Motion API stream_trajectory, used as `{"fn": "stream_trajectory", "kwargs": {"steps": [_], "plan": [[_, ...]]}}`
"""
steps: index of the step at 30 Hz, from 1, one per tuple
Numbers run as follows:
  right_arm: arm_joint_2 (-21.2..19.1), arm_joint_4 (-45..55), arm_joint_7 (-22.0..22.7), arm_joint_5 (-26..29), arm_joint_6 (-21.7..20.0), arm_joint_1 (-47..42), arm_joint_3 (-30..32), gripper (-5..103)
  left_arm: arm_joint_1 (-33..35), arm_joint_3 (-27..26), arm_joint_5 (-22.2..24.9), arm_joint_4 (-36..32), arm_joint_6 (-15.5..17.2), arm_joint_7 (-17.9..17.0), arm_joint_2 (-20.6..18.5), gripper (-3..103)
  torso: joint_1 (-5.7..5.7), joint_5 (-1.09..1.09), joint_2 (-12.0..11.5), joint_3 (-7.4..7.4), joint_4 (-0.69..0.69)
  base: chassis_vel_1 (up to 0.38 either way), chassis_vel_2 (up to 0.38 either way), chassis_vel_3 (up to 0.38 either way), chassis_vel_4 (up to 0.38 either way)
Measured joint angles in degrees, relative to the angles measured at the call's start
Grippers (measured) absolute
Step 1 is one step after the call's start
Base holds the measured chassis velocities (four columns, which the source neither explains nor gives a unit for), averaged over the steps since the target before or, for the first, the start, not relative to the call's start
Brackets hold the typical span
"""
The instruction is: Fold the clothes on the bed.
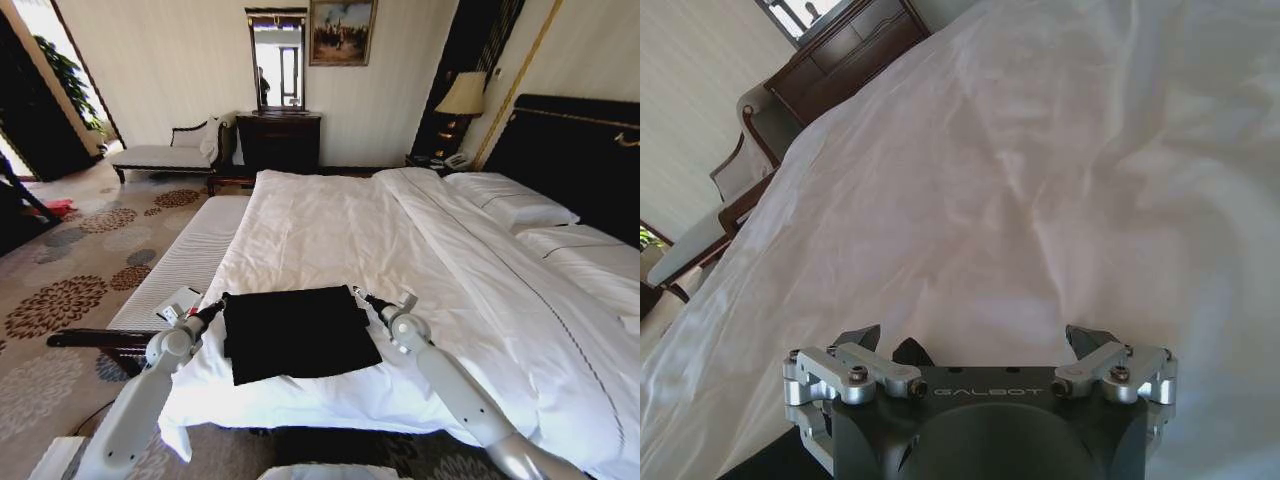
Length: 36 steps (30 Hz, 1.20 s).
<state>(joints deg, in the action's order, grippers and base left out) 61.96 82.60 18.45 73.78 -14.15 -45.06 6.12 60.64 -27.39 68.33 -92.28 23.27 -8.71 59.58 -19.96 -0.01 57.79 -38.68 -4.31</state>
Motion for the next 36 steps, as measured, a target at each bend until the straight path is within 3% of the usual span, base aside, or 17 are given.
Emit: {"fn": "stream_trajectory", "kwargs": {"steps": [10,17,24,29,31,35,36], "plan": [[4.8,-4.7,-1.3,0.8,-0.2,4.4,-1.5,100,-1.1,0.5,0.0,0.7,-0.1,0.0,-0.1,1,0.00,0.00,0.0,0.00,0.01,0.000,0.000,0.000,0.000],[5.4,-4.6,-2.2,0.9,-1.0,4.1,-2.3,103,-1.7,0.7,0.0,1.2,-0.1,0.0,-0.1,1,0.00,0.00,0.0,0.01,0.00,0.000,0.000,0.000,0.000],[5.8,-5.6,-3.4,-0.2,-1.1,4.2,-3.0,84,-2.2,1.0,0.0,1.4,-0.2,0.0,-0.1,1,0.00,0.01,0.0,0.00,0.00,0.000,0.000,0.000,0.000],[5.9,-6.2,-3.8,-1.0,-0.9,4.2,-2.9,57,-2.3,1.0,-0.2,1.4,-0.3,0.0,-0.1,1,0.00,0.00,0.0,0.00,0.00,0.000,0.000,0.000,0.000],[5.8,-6.1,-3.8,-1.0,-0.9,4.2,-2.9,57,-2.3,1.0,-0.2,1.4,-0.3,0.0,-0.1,1,0.00,0.00,0.0,0.01,0.00,0.000,0.000,0.000,0.000],[5.2,-4.5,-3.8,-0.7,-0.9,3.0,-2.1,35,-2.4,0.9,-0.3,1.4,-0.4,0.1,-0.1,1,0.00,0.01,0.0,0.01,0.00,0.000,0.000,0.000,0.000],[5.2,-4.5,-3.8,-0.7,-0.9,3.0,-2.1,35,-2.4,0.9,-0.3,1.4,-0.4,0.1,-0.1,1,0.00,0.01,0.0,0.01,0.00,0.000,0.000,0.000,0.000]]}}
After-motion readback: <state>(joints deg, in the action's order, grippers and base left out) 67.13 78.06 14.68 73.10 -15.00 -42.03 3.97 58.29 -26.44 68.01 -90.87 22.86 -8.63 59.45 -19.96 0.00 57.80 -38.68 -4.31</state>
